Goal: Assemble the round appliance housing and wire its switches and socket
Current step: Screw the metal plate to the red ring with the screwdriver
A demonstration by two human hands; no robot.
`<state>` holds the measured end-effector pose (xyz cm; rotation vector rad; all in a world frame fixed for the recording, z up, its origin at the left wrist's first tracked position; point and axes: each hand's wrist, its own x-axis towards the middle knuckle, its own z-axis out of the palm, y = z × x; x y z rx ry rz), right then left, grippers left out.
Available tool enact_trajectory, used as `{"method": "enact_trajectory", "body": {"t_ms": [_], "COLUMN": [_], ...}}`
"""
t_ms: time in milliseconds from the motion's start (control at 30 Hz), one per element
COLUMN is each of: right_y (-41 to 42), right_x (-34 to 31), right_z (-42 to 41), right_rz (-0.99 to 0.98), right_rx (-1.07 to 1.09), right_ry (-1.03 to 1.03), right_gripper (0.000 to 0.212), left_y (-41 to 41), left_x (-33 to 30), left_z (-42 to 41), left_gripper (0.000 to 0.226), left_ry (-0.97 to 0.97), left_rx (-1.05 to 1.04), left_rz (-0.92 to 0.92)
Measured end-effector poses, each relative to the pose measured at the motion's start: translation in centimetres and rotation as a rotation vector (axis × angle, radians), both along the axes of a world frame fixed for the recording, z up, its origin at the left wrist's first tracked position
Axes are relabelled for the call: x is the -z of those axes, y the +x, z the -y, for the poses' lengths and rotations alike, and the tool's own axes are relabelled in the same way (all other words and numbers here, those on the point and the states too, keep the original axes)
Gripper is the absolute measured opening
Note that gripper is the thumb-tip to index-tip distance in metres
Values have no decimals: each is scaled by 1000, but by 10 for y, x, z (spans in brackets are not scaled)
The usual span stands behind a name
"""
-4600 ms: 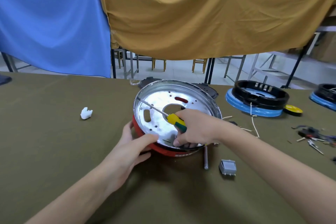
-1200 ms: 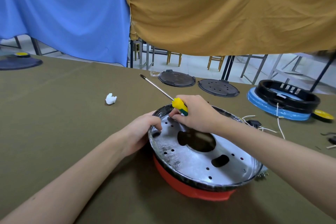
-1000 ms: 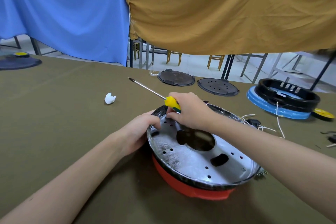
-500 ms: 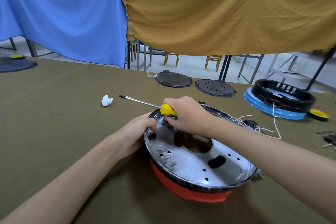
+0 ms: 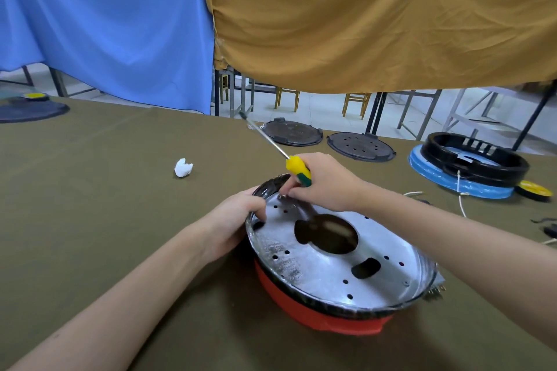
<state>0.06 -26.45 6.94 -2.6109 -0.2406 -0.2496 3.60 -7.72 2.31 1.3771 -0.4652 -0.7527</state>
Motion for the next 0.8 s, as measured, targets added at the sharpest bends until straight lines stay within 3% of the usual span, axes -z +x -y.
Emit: {"method": "enact_trajectory", "body": {"t_ms": [133, 233, 400, 800], "right_y": [0, -2, -7, -9], "right_x": [5, 3, 1, 0], "right_z": [2, -3, -9, -12], "right_rz": [49, 55, 111, 130], "right_rx": [37, -4, -63, -139], "right_ry": [86, -50, -282, -470], "right_gripper": [32, 35, 17, 5], "left_y": [1, 2, 0, 0], "left_x": [1, 2, 0, 1], "left_z": [0, -1, -1, 0], "left_gripper": [54, 52, 53, 43], "left_ry": [5, 12, -10, -15], "left_rx": [1, 7, 54, 24], "left_rz": [5, 14, 42, 30]}}
